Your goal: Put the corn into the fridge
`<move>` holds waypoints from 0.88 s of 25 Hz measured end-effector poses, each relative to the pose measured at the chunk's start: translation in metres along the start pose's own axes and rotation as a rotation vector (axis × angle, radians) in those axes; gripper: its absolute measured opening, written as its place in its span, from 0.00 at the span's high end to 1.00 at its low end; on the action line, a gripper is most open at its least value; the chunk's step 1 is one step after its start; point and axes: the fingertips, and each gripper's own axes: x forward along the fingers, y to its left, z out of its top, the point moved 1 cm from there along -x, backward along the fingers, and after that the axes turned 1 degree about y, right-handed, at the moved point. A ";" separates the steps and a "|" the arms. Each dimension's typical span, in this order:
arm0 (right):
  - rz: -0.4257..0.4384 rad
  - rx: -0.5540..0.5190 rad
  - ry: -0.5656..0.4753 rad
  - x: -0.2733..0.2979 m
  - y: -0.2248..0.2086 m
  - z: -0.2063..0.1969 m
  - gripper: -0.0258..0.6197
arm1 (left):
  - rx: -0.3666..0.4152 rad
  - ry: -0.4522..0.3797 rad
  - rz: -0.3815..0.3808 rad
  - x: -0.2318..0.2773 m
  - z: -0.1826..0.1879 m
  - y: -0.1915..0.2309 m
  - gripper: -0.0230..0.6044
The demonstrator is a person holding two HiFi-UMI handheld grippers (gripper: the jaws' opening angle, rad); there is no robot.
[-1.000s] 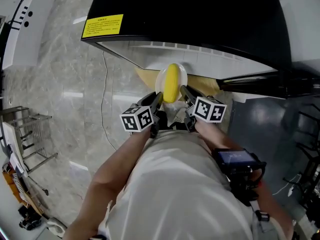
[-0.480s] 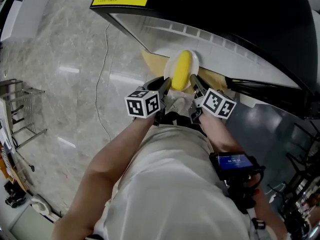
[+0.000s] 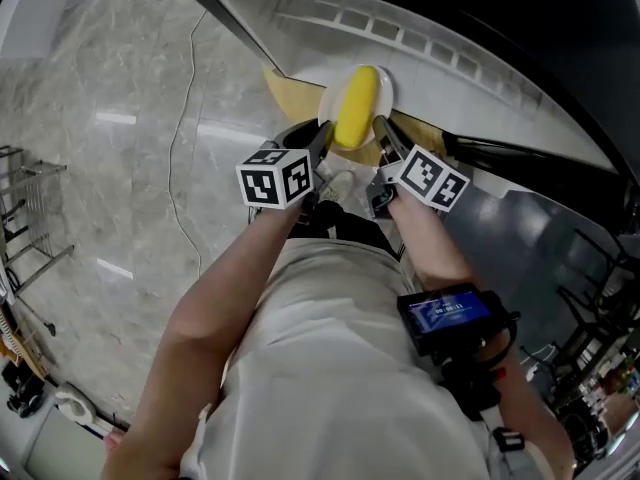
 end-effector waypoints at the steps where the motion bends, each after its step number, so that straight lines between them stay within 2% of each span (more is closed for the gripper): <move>1: 0.001 -0.003 0.001 0.002 0.000 0.001 0.87 | 0.003 -0.002 0.003 0.001 0.002 0.001 0.84; 9: 0.007 -0.052 -0.011 0.015 0.003 0.016 0.87 | 0.010 -0.016 0.006 0.013 0.017 0.007 0.84; 22: -0.026 -0.025 -0.089 0.038 -0.001 0.063 0.87 | -0.016 -0.052 0.020 0.043 0.056 0.004 0.84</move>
